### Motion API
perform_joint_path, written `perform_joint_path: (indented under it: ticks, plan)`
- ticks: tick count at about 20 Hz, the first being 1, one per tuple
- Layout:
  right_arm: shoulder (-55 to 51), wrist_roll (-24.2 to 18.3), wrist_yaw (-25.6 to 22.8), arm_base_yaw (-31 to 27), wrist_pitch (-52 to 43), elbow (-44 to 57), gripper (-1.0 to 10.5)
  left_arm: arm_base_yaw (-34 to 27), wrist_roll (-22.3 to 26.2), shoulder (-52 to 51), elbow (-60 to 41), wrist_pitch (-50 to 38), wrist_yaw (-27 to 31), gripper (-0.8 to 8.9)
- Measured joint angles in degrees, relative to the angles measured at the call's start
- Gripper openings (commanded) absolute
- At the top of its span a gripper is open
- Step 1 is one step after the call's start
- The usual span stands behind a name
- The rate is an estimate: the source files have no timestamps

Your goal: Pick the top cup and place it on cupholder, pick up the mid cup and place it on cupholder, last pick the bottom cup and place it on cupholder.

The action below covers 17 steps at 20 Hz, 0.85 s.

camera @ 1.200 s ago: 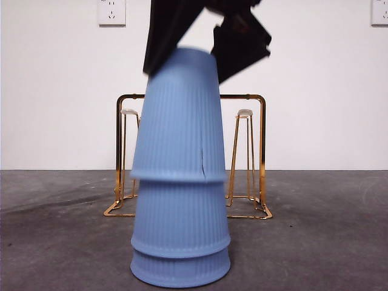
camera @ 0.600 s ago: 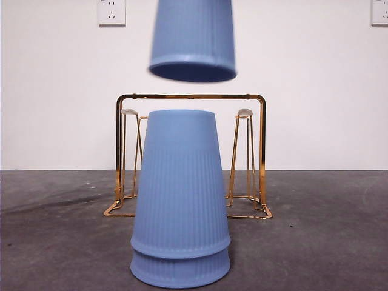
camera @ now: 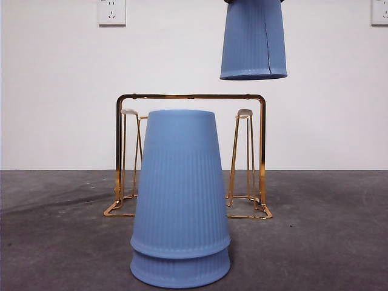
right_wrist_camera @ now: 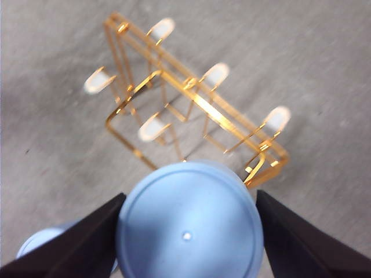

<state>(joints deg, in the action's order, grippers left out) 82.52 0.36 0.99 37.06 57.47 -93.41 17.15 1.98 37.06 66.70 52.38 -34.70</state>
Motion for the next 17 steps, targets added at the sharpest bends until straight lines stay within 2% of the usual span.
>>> perform_joint_path:
  ticks: [3, 10, 14, 17]
  plan:
    - [1.4, -0.7, 2.3, -1.5, -1.4, 0.0, 2.6, 0.0, 0.0, 0.0, 0.0, 0.0, 0.0, 5.62]
    - [9.4, -2.5, 2.4, -3.6, -1.4, 0.0, 2.6, 0.0, 0.0, 0.0, 0.0, 0.0, 0.0, 5.62]
    - [13.9, -3.2, 5.1, -4.8, -1.6, 0.0, 2.6, 0.0, 0.0, 0.0, 0.0, 0.1, 0.0, 5.63]
    - [17.1, -3.2, 5.4, -4.8, -1.7, 0.0, 2.6, 0.0, 0.0, 0.0, 0.0, 0.1, 0.0, 5.62]
